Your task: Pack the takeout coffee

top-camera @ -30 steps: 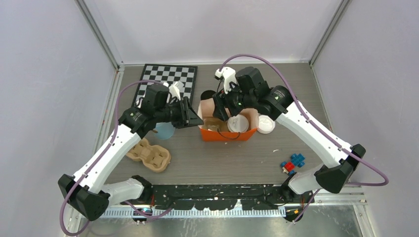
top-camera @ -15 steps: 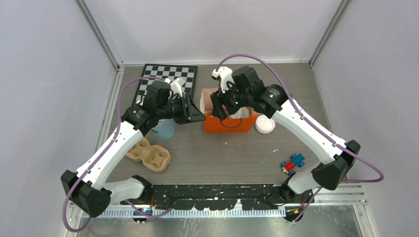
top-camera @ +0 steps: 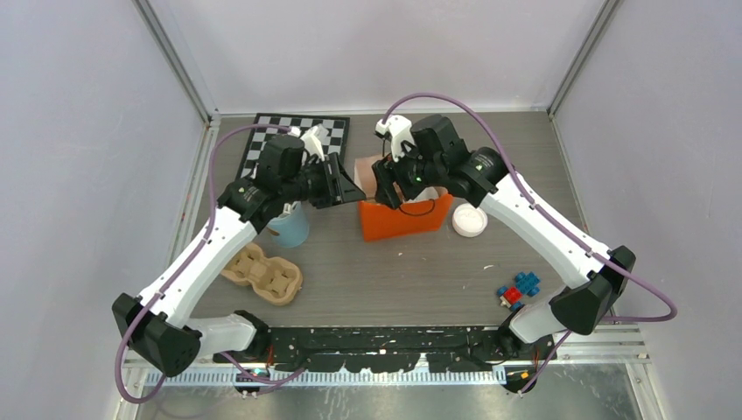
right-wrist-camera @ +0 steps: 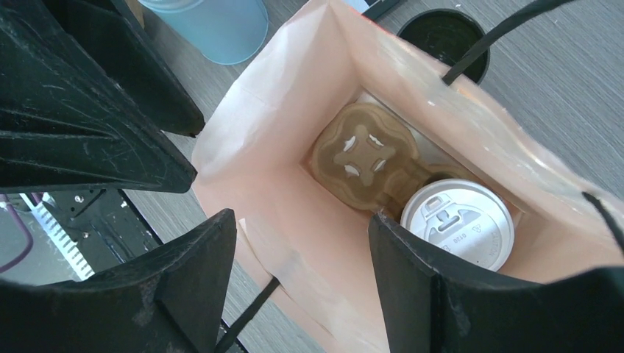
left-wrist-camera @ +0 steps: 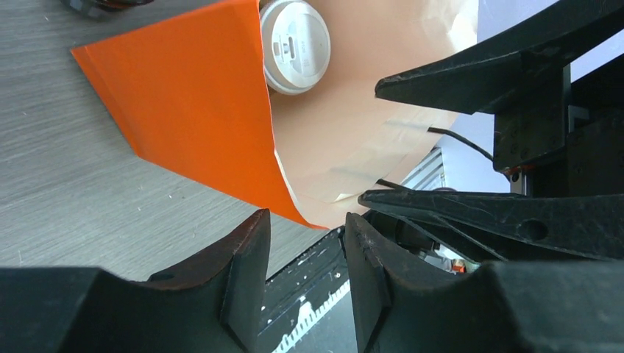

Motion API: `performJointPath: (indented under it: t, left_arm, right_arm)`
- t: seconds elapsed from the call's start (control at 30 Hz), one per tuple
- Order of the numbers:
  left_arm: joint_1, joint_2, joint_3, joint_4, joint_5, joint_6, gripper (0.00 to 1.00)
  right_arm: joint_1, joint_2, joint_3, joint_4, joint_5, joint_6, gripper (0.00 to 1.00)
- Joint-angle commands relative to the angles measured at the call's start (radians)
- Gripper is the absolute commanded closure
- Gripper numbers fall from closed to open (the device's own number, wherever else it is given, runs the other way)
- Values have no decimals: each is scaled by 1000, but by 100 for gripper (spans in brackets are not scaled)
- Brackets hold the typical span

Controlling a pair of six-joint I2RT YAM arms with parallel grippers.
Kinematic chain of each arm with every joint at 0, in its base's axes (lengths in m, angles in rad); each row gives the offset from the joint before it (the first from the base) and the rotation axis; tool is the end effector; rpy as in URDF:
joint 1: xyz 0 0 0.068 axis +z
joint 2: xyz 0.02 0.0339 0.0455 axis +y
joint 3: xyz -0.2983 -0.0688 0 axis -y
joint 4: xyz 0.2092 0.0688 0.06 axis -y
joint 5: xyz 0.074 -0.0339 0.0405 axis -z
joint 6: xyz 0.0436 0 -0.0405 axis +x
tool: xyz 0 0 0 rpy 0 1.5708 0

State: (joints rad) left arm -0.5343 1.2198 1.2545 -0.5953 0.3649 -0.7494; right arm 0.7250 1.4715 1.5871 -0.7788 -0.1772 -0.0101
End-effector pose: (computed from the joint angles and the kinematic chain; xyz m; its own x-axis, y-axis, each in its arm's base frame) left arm 0.1828 -0.1262 0.3998 -0.8362 -0.2446 -0.4908 0.2270 0.6603 -0.7158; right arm 0.2071 0.1937 0.4221 -0.4531 -0.4147 -0.7891 -0.7613 0.6405 0.1006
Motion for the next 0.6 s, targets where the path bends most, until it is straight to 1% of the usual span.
performJointPath:
  t: [0.0, 0.13, 0.33, 0.57]
  left_arm:
    - [6, -29, 54, 32, -41, 21, 56]
    - [8, -42, 93, -1, -66, 15, 55]
    - [7, -64, 103, -23, -103, 18, 55]
    - [7, -59, 112, -25, -111, 17, 55]
  right_arm:
    - [-5, -16, 69, 32, -11, 28, 28]
    - [-3, -20, 113, 3, -11, 96, 26]
    - [-4, -72, 68, 29, -19, 203, 26]
    - [-4, -102, 80, 42, 24, 225, 25]
